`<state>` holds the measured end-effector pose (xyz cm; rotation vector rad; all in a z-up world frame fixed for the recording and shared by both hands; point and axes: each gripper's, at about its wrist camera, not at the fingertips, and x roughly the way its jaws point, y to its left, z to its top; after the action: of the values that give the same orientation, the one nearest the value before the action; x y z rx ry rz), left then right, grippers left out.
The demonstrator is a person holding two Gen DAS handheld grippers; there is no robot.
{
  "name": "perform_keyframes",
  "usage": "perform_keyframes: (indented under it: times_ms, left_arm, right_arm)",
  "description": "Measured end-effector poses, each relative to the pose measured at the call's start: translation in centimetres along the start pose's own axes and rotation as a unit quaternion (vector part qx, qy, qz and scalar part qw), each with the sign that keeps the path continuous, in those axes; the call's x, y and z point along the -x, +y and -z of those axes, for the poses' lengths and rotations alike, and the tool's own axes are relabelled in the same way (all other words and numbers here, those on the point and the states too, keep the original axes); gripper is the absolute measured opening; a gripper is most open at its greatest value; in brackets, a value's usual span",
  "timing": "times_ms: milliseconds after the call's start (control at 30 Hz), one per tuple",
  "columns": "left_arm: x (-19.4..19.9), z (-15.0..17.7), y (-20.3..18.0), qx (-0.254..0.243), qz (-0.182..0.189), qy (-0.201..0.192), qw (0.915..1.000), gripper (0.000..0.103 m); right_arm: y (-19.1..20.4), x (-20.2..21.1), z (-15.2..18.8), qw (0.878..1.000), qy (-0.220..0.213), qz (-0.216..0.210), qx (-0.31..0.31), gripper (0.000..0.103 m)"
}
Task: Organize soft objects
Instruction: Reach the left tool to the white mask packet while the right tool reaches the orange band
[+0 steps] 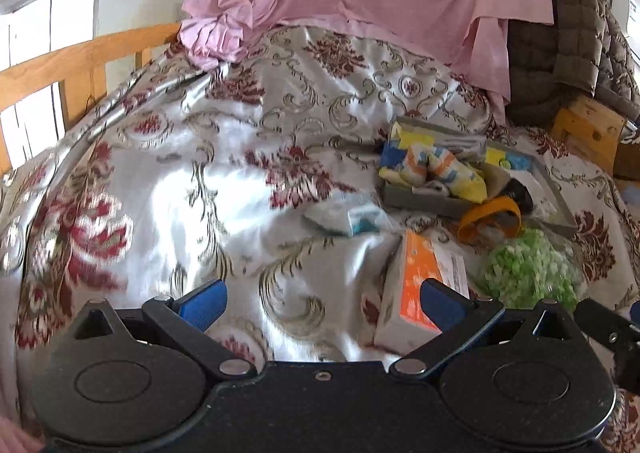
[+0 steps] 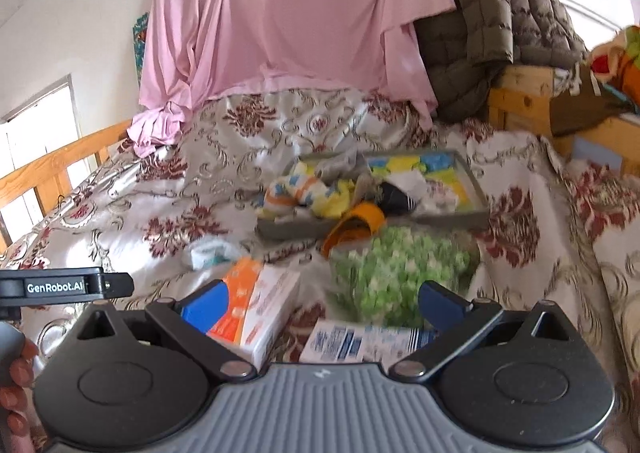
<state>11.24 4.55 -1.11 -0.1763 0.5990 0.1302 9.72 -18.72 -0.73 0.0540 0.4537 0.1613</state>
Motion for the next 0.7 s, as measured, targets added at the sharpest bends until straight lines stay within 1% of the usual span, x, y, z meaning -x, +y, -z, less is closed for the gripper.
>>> perform_keyframes:
  times_ms: [67, 200, 300, 367, 433, 567, 700]
  left_arm:
    - [-0.6, -0.7, 0.1, -0.004, -0.003, -0.005, 1.0, 0.102]
    - [-2.3, -2.6, 0.2, -0.022, 0.015, -0.003, 0.9996, 0.102]
    - [-3.8, -3.8, 0.0, -0.04, 0.026, -0.007, 0.9989, 0.102]
    - [-4.8, -4.3, -0.2, -0.059, 0.036, -0.006, 0.9976, 0.102]
    - [-6.1, -4.7, -0.6, -0.077, 0.055, 0.002, 0.9955, 0.102]
    - [-8.6, -5.0, -1.0, -0.09, 0.088, 0.005, 0.992, 0.102]
    - [-11.2, -5.1, -1.0, -0.09, 0.094, 0.009, 0.9915, 0.102]
  right_arm:
    - [0.0, -0.7, -0.5, 1.0, -0.011, -0.002, 0.009, 0.103]
    - [-0.4, -2.5, -1.4, 0.999, -0.037, -0.004, 0.016, 0.103]
    - [-0.8, -4.0, -1.9, 0.999, -0.044, -0.001, 0.013, 0.103]
    - [-1.1, -5.1, -2.1, 0.999, -0.044, -0.004, 0.006, 0.103]
    - [-1.3, -6.2, -2.3, 0.999, -0.041, -0.009, 0.006, 0.103]
    - [-1.2, -8.1, -2.5, 0.999, -0.037, -0.006, 0.016, 0.103]
    - [-1.2, -10.8, -3.0, 1.0, -0.017, -0.005, 0.014, 0.103]
